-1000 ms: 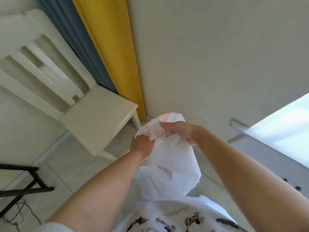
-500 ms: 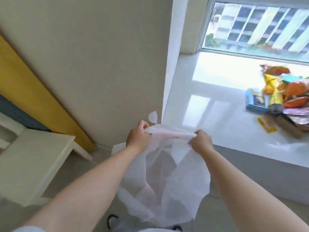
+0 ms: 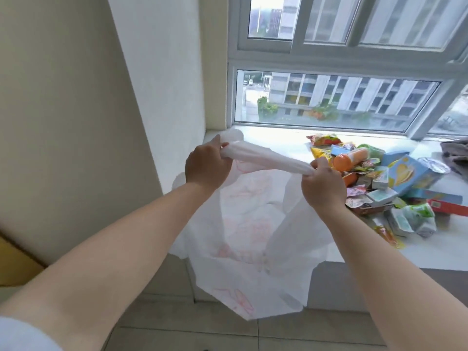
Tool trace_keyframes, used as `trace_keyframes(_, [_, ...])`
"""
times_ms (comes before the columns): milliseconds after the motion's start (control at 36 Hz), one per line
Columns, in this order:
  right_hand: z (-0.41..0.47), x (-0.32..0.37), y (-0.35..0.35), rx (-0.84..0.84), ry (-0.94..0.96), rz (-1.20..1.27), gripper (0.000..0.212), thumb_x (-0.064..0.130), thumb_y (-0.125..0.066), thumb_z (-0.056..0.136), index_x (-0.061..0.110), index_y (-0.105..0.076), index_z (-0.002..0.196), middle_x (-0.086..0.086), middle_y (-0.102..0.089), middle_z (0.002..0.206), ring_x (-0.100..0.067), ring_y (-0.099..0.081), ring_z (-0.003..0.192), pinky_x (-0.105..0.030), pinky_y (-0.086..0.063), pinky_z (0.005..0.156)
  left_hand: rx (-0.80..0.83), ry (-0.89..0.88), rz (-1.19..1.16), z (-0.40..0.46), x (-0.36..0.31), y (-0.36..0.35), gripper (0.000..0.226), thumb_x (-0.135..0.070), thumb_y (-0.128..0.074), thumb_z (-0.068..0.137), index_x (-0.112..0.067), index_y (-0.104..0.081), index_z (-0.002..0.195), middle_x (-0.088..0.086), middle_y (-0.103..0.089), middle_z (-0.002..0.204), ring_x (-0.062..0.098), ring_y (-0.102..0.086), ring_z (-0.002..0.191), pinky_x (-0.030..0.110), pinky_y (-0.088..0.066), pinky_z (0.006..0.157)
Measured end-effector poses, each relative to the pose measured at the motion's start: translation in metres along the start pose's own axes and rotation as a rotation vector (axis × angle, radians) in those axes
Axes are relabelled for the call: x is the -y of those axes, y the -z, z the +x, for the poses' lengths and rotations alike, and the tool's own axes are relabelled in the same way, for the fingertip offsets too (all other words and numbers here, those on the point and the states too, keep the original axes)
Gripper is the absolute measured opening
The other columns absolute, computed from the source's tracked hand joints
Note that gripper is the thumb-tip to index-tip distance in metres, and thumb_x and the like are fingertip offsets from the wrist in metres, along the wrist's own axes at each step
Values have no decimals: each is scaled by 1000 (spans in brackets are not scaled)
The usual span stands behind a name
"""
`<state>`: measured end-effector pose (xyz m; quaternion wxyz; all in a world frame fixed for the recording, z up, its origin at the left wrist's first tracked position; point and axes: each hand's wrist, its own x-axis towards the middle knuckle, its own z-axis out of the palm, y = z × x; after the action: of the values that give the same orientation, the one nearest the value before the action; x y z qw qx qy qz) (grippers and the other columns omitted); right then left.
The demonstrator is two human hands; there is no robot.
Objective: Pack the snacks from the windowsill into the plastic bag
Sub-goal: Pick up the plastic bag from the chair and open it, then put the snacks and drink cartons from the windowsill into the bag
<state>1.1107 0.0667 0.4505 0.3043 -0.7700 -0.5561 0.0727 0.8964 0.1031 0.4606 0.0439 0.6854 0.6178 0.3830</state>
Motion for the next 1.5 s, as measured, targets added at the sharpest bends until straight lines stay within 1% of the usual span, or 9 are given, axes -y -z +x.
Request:
trace_keyframes(611, [153, -103, -103, 104, -387, -154, 26, 8, -37, 92, 8, -39, 117, -18, -60, 114, -38, -57, 102, -37, -39, 72, 209, -244, 122, 131, 10, -206, 15, -15, -52, 86, -10, -61, 97, 13, -69, 83, 37, -62, 74, 28, -32, 60])
trace_keyframes(833, [194, -141, -125, 46, -450, -46, 28, 15, -50, 90, 12, -43, 117, -13, -56, 113, -35, -56, 99, -36, -39, 71, 121, -505, 172, 169, 9, -287, 30, 2, -78, 58, -8, -69, 84, 8, -62, 80, 31, -57, 75, 28, -42, 39])
trace_keyframes(944, [198, -171, -138, 90, -274, -174, 63, 24, -73, 77, 14, -42, 131, -10, -49, 123, -31, -51, 111, -40, -44, 87, 294, -527, 288, 166, 32, -332, 54, 1, -74, 51, -20, -69, 101, 4, -47, 110, 26, -36, 91, 33, -47, 57])
trace_keyframes(1028, [200, -198, -151, 163, -62, -362, 78, 30, -85, 61, 22, -46, 128, -11, -58, 116, -32, -61, 93, -39, -51, 71, 556, -438, 525, 161, 40, -354, 68, -15, -60, 76, -35, -40, 138, -2, -18, 135, 23, -22, 112, 35, -39, 90])
trace_keyframes(1083, [206, -213, -161, 363, 23, -460, 63, 35, -67, 82, 29, -39, 138, -7, -50, 136, -30, -55, 108, -39, -46, 84, 724, -357, 657, 161, 39, -370, 70, -19, -43, 86, -37, -15, 147, -2, -5, 147, 22, -11, 124, 32, -26, 101])
trace_keyframes(1167, [221, -239, -178, 681, 56, -472, 53, 43, -34, 98, 32, -19, 148, -1, -17, 157, -25, -26, 138, -39, -29, 106, 851, -237, 765, 162, 28, -394, 68, -16, -39, 86, -34, -17, 148, -2, -5, 155, 22, -6, 138, 33, -19, 108])
trace_keyframes(1278, [245, -261, -179, 775, 91, -386, 54, 45, -31, 99, 28, -19, 149, 0, -14, 158, -22, -19, 142, -38, -20, 112, 1016, 52, 742, 154, 4, -423, 66, -25, -36, 90, -27, -13, 151, -1, -2, 159, 22, 8, 145, 41, 0, 118])
trace_keyframes(1389, [270, -290, -167, 497, 209, -277, 37, 35, -42, 93, 14, -61, 117, -7, -59, 120, -29, -54, 112, -40, -42, 91, 893, -49, 635, 146, -42, -449, 72, -22, -46, 87, -22, -14, 151, 1, -4, 159, 24, 8, 146, 48, 8, 116])
trace_keyframes(1500, [298, -329, -146, 281, 185, -302, 25, 31, -62, 68, 14, -67, 85, -4, -64, 84, -28, -60, 78, -36, -48, 65, 468, -372, 251, 129, -89, -472, 60, 0, -39, 65, -14, -61, 119, 5, -56, 128, 26, -35, 133, 52, -12, 114])
